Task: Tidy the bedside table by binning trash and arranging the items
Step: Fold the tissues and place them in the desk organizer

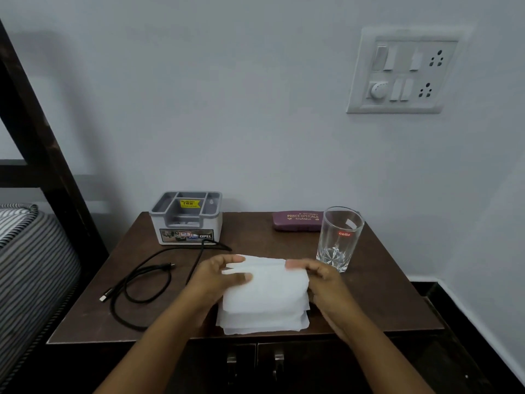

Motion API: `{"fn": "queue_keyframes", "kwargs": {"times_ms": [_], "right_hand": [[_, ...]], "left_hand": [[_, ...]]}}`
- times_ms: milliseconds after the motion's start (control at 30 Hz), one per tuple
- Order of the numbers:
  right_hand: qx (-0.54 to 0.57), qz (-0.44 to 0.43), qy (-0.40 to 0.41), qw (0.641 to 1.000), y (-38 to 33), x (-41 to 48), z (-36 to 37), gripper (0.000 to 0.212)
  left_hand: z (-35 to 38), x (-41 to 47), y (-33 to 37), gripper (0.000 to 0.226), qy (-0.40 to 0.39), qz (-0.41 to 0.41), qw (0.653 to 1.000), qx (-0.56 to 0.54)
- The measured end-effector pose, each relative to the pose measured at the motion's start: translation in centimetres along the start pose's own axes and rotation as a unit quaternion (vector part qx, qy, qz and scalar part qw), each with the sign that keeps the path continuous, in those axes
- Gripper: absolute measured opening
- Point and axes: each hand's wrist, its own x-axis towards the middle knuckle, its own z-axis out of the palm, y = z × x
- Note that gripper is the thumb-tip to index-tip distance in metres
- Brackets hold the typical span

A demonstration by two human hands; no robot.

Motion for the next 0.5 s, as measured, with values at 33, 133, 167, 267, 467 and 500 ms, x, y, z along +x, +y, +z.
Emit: {"fn": "queue_keyframes", "kwargs": {"times_ms": [33,133,167,267,467,500], "right_hand": [[0.085,0.016,-0.009,0.996,-0.6,-0.4,0.0,0.026],[0.289,0.100,-0.070,0.949,-2.3,-2.0,0.8,0.046],[0.306,0.117,-0.088,0.941,-2.6,-2.5,1.4,0.057],[0.320,0.122,-0.097,0.935,-3.1,-3.7,4.4,0.076],[0.227,0.051,-0.015,0.973,-3.3,-3.9,7.3,0.046],[0.194,0.034,-0.049,0.979,-3.6,-3.8,7.2,0.050]], "left_hand": [[-0.1,-0.5,0.7,0.033,-0.009,0.007,0.999,-0.039],[-0.2,-2.2,2.7,0.029,-0.011,0.034,0.991,-0.131],[-0.2,-2.8,3.0,0.027,0.001,0.046,0.988,-0.150],[0.2,-4.5,2.6,0.025,0.069,0.059,0.976,-0.200],[-0.7,-6.6,0.3,0.043,0.041,0.032,0.976,-0.211],[-1.3,-6.7,0.5,0.042,0.015,0.030,0.981,-0.193]]}}
